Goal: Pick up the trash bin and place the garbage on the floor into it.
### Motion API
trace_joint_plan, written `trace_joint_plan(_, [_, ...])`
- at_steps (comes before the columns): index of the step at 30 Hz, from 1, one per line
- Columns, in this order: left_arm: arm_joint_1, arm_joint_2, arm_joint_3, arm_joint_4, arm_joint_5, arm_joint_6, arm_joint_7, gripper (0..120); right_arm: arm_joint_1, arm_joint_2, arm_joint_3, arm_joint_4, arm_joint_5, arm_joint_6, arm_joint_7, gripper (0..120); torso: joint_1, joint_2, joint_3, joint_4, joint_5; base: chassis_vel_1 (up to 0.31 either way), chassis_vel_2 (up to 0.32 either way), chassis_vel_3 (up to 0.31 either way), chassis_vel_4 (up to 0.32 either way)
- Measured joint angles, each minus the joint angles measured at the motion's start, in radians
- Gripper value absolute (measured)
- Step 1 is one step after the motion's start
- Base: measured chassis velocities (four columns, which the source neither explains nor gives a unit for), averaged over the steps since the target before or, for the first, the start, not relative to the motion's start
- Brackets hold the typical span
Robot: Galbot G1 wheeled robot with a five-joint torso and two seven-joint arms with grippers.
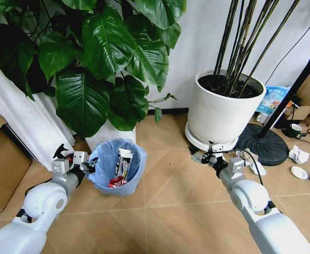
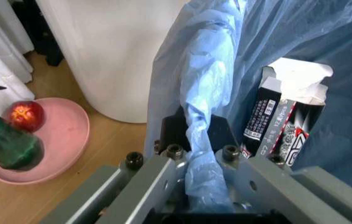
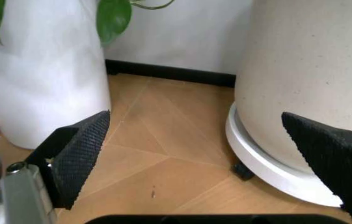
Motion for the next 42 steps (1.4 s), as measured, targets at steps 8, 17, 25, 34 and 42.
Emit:
trace_joint_plan(8, [0.011,-0.005,-0.003,-0.013,0.004,-0.003,-0.003,0,-0.011,0.021,0.028,-0.020,-0.011,0.014,-0.012,100,0.000,0.000,0.000,0.0001,-0.0002,-0.005,-0.004,0.007,0.004])
trace_joint_plan(17, [0.019,-0.004,-0.004,-0.019,0.004,-0.004,-0.004,0,-0.023,0.042,0.037,-0.021,-0.017,0.016,-0.014,100,0.000,0.000,0.000,0.0001,-0.0002,-0.061,-0.057,0.049,0.042])
trace_joint_plan(25, [0.023,-0.005,-0.004,-0.026,0.004,-0.005,-0.007,0,-0.043,0.047,0.059,-0.014,-0.021,0.018,-0.020,100,0.000,0.000,0.000,0.0003,-0.0001,-0.065,-0.057,0.079,0.069])
trace_joint_plan(34, [0.032,-0.010,-0.004,-0.035,0.004,-0.006,-0.008,0,-0.054,0.050,0.066,-0.007,-0.027,0.022,-0.024,100,0.000,0.000,0.000,0.0001,-0.0001,-0.108,-0.118,0.109,0.120])
trace_joint_plan(42, [0.040,-0.010,-0.007,-0.041,0.005,-0.007,-0.008,0,-0.059,0.061,0.065,-0.007,-0.036,0.024,-0.025,100,0.000,0.000,0.000,0.0001,0.0000,-0.150,-0.155,0.155,0.150])
